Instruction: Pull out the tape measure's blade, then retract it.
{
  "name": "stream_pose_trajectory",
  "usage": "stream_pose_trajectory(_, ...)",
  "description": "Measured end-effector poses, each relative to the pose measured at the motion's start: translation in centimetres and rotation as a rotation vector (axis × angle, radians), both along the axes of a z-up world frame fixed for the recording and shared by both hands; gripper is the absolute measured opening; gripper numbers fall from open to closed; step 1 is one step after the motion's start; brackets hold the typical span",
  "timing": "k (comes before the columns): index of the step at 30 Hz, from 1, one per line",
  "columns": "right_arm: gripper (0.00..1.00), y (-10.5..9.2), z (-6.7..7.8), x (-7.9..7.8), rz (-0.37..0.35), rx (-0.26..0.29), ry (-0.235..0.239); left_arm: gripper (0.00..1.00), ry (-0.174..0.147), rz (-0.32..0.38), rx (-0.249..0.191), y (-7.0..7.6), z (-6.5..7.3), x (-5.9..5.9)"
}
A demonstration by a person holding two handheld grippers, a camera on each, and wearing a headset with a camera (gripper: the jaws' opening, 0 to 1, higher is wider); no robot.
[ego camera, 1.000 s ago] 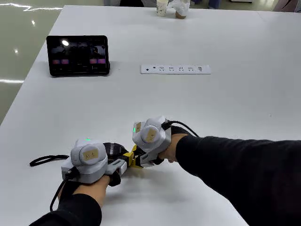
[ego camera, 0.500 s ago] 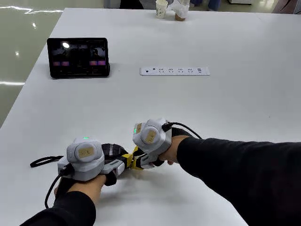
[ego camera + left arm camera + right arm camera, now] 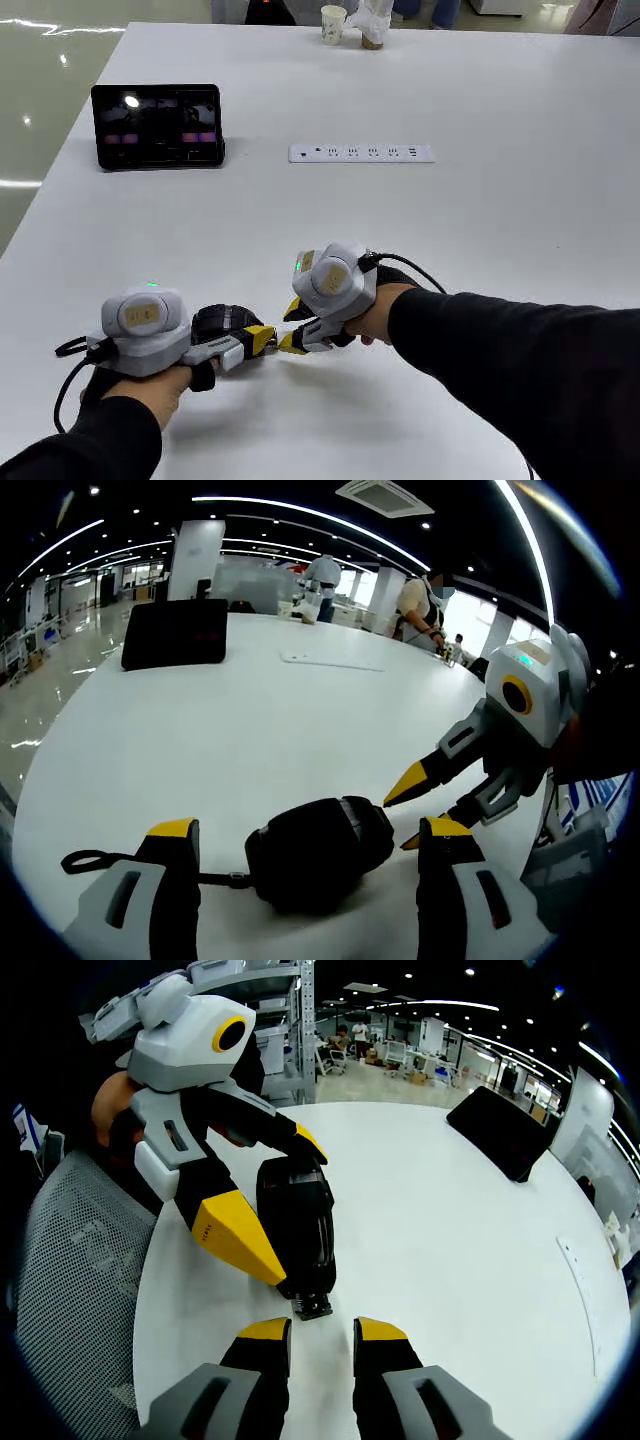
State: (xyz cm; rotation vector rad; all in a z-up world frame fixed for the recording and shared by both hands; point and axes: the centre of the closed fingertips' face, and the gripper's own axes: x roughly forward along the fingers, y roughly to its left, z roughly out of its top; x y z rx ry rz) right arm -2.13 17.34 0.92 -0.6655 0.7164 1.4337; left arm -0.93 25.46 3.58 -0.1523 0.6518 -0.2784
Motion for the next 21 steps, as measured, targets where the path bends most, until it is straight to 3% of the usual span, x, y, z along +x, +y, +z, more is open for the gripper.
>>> stream_pose_trajectory(4, 0.25, -1.0, 0.3, -0.2, -0.020, 0.011, 0.003, 0.98, 0.002, -0.034, -0.028, -0.5, 0.4, -0.3)
stream_pose_trajectory(5, 0.26, -1.3, 0.3, -0.2, -0.030, 0.009, 0.004, 0.99, 0.001, -0.056, -0.054, -1.0, 0.5, -0.5)
stream_pose_trajectory(8, 0.28, -2.2, 0.8, -0.5, -0.063, 0.028, 0.016, 0.99, -0.010, -0.102, -0.025, -1.0, 0.5, -1.1)
stream_pose_trajectory(10, 0.29, -2.7, 1.3, -0.9, -0.063, 0.040, 0.008, 0.99, 0.010, -0.126, -0.029, -1.1, 0.3, -1.6)
stream_pose_trajectory(11, 0.29, -2.8, 1.5, -1.0, -0.062, 0.046, 0.005, 0.99, 0.001, -0.161, -0.029, -1.3, 0.4, -1.9)
stream_pose_trajectory(12, 0.30, -3.2, 1.6, -1.1, -0.066, 0.047, 0.003, 0.99, -0.034, -0.209, -0.052, -1.9, 0.9, -2.0)
stream_pose_trajectory(15, 0.32, -4.1, 2.1, -1.2, -0.087, 0.057, 0.002, 0.99, 0.004, -0.248, -0.086, -2.1, 0.9, -3.0)
stream_pose_trajectory(17, 0.34, -4.7, 2.2, -1.2, -0.105, 0.059, 0.004, 0.99, -0.015, -0.266, -0.074, -2.0, 1.1, -3.0)
stream_pose_trajectory(21, 0.35, -6.4, 2.1, -1.5, -0.132, 0.050, 0.007, 0.99, -0.014, -0.304, -0.033, -1.6, 1.3, -3.4)
